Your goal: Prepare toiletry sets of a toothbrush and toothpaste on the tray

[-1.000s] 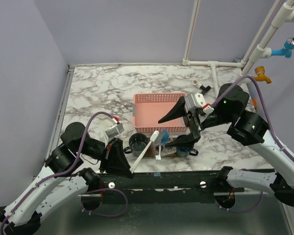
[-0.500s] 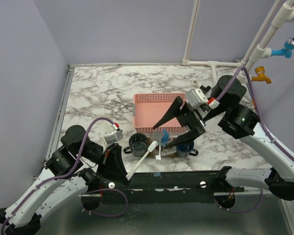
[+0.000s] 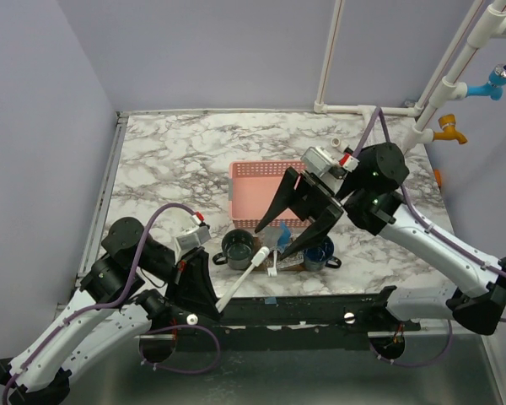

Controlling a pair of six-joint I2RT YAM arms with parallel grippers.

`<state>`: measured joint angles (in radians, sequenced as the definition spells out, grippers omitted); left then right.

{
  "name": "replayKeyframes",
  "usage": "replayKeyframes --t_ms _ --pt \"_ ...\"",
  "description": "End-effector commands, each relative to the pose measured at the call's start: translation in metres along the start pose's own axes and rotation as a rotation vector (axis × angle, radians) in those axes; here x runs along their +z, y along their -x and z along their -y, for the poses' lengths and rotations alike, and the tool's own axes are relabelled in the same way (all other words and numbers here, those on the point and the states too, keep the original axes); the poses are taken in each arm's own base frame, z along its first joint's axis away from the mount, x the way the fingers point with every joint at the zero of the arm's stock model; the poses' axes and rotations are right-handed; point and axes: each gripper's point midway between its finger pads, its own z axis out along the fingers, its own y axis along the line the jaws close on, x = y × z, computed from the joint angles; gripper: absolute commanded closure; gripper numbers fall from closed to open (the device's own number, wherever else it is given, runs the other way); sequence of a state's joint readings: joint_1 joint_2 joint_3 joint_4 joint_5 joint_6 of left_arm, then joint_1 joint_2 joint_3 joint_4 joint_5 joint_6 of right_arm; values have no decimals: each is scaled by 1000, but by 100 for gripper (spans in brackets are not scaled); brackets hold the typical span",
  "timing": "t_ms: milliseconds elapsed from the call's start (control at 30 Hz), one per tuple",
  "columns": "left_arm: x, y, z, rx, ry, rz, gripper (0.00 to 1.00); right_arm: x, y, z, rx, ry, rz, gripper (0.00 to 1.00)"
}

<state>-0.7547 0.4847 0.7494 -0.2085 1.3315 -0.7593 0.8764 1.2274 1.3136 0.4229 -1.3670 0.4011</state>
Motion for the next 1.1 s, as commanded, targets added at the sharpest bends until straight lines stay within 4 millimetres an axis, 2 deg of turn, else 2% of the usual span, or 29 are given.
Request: replayKeyframes --t_ms 0,467,1067 --pt "-1 -2 4 27 -32 -22 100 2 11 -21 -30 94 30 38" --pt "0 2 3 32 -29 -16 100 10 4 -32 22 228 58 41" --pt "2 11 -2 22 4 20 100 19 1 -34 16 262 62 48"
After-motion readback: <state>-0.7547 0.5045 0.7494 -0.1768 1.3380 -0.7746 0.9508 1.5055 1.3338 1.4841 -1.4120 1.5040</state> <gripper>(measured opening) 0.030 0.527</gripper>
